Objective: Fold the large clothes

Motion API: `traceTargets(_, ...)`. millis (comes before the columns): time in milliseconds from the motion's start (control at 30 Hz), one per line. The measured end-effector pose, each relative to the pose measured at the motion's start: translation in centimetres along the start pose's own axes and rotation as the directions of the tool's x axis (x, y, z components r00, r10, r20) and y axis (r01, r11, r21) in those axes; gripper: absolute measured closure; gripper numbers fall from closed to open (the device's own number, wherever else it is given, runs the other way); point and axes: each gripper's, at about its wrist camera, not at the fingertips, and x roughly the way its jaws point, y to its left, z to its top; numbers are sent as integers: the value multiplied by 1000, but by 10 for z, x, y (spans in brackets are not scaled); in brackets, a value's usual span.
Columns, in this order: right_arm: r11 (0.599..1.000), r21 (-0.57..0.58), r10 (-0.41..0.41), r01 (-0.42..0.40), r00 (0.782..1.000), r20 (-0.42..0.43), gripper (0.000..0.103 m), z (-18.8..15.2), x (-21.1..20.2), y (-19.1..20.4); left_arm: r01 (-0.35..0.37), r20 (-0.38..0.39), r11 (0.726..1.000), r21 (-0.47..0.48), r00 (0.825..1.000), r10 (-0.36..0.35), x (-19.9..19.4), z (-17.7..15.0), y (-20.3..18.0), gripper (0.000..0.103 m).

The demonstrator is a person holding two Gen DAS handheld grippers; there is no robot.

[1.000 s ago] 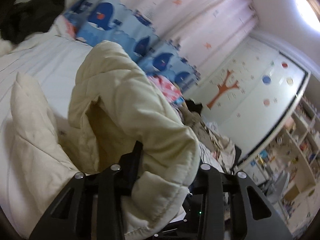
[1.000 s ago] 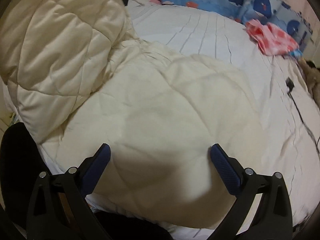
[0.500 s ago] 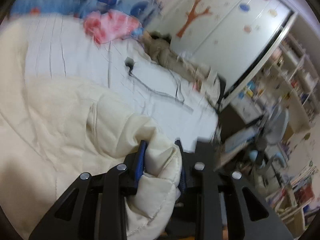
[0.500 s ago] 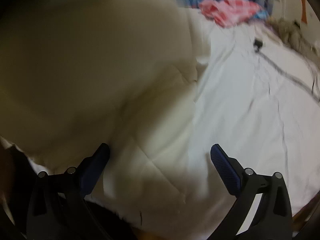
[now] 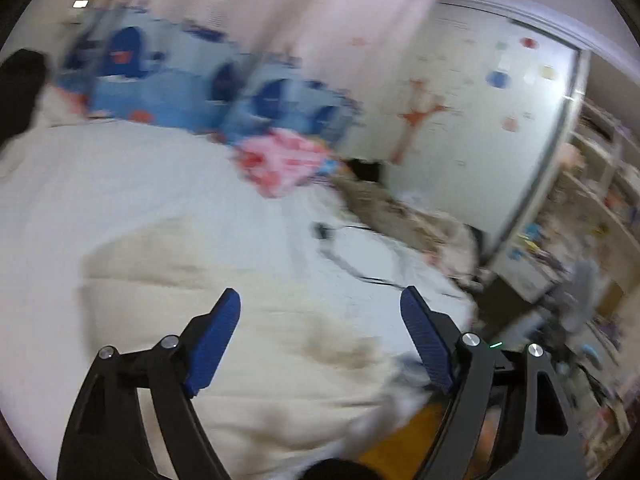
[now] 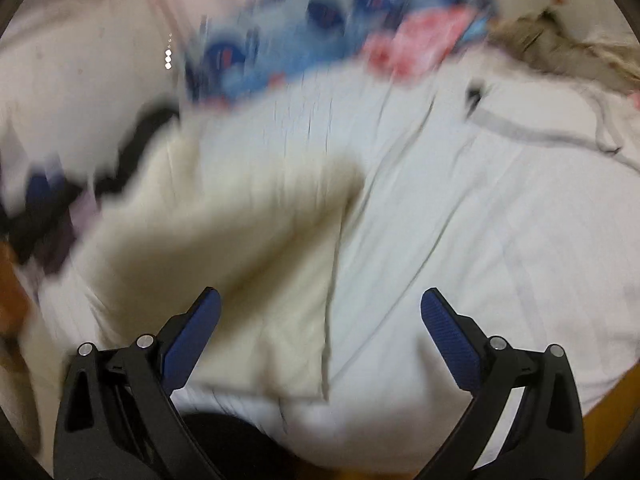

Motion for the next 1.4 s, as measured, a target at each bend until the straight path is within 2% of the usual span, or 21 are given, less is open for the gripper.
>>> traceTargets(100,989,12,148,-149,987,60,6,45,-21,16,-109,-49,988,-110,993,104,6,-15,50,25)
traceTargets(267,943,-67,296,-325,915,-275,6,119,66,89,-157,-103,955,-250,985,135,23,-51,96,25)
traceTargets(367,943,-74,245,-326,825,-510,6,119,157,128,-153,-102,943,-296,986,128,25,-61,102,25)
traceTargets(400,935,-22,271,-353,756,-596,7,109,189,140,-154,-101,942,-298,986,129,25,-62,101,25)
traceTargets(433,923,-4,296,-385,718,-630,20,101,207,150,-150,-101,942,-299,987,126,22,-62,99,25)
traceTargets(467,910,-16,309,-413,705,-638,42,94,212,162,-143,-94,944,-298,988,120,18,-59,99,25)
traceTargets(533,877,-12,381,-481,708,-595,55,92,201,176,-142,-75,950,-279,989,126,15,-52,98,25)
traceTargets(633,751,69,611,-657,651,-449,63,101,153,163,-134,-52,958,-255,991,125,20,-37,92,24)
traceTargets(700,737,67,648,-672,675,-353,63,102,114,137,-131,-68,962,-238,991,118,38,-33,86,20)
traceTargets(733,750,83,650,-656,709,-274,58,103,94,112,-118,-85,965,-234,991,100,47,-33,84,20)
traceTargets(767,787,94,615,-610,762,-204,36,103,78,89,-112,-101,964,-239,991,90,57,-36,84,20)
traceTargets(800,876,114,480,-469,871,-100,23,98,54,52,-105,-104,963,-247,991,81,59,-39,85,20)
traceTargets(833,940,129,322,-316,946,-28,12,90,33,23,-100,-103,963,-250,992,76,61,-41,85,20)
traceTargets(900,997,82,-14,15,1000,-12,12,67,15,-17,-97,-83,964,-247,993,79,57,-45,85,20)
traceTargets(967,984,22,-173,178,974,-145,12,40,36,-37,-68,-66,959,-276,996,52,51,-49,90,20)
traceTargets(1033,969,-87,-245,232,948,-205,12,18,55,-26,-56,-56,951,-304,998,41,47,-50,95,20)
traceTargets(1133,965,-175,-224,196,961,-161,12,11,81,29,-53,-42,945,-323,998,42,40,-50,99,20)
traceTargets(1200,983,-168,-99,77,987,-126,12,13,94,72,-37,-16,939,-342,999,34,32,-49,106,20)
traceTargets(1267,980,-119,144,-161,980,-140,12,29,103,110,1,29,921,-389,1000,11,20,-51,120,20)
traceTargets(1300,959,-94,251,-267,956,-150,12,37,106,128,25,64,901,-433,998,3,10,-52,133,20)
traceTargets(1400,830,-35,544,-556,822,-167,12,52,110,180,56,138,846,-530,990,21,-18,-60,165,20)
